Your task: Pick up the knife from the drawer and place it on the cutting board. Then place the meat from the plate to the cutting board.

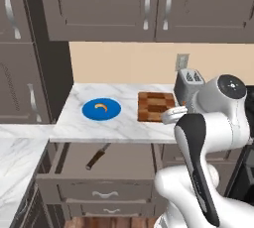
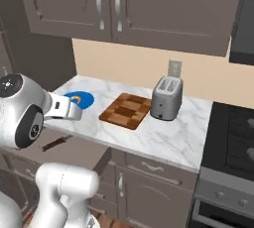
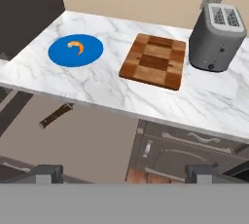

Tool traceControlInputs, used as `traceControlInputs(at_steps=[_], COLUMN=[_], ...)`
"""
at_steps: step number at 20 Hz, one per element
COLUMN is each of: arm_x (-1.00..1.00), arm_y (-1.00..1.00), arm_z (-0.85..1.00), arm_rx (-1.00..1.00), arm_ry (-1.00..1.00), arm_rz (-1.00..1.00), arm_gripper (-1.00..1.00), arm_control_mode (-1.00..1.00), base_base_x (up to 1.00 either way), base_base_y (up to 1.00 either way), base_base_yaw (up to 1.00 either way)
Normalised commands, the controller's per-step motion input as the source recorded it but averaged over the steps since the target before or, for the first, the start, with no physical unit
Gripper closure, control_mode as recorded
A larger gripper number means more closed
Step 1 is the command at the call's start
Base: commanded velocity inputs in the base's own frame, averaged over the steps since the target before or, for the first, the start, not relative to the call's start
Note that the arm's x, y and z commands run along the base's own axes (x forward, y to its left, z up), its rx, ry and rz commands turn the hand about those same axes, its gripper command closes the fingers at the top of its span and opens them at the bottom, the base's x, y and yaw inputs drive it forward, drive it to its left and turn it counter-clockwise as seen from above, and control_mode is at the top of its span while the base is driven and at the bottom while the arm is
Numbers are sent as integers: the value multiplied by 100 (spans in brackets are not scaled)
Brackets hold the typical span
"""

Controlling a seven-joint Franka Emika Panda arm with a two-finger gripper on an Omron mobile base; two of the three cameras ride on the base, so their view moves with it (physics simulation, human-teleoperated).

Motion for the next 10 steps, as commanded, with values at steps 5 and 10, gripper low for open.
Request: traceControlInputs(at_steps=[5, 10], arm_x=[0, 0], arm_y=[0, 0], arm_z=[0, 0], arm_rx=[0, 0], arm_ry=[0, 0], arm_rz=[0, 0], arm_gripper=[-100, -100], arm_control_mode=[100, 100], base_base_x=[-9, 0], base_base_y=[-88, -24], base_base_yaw=[21, 24])
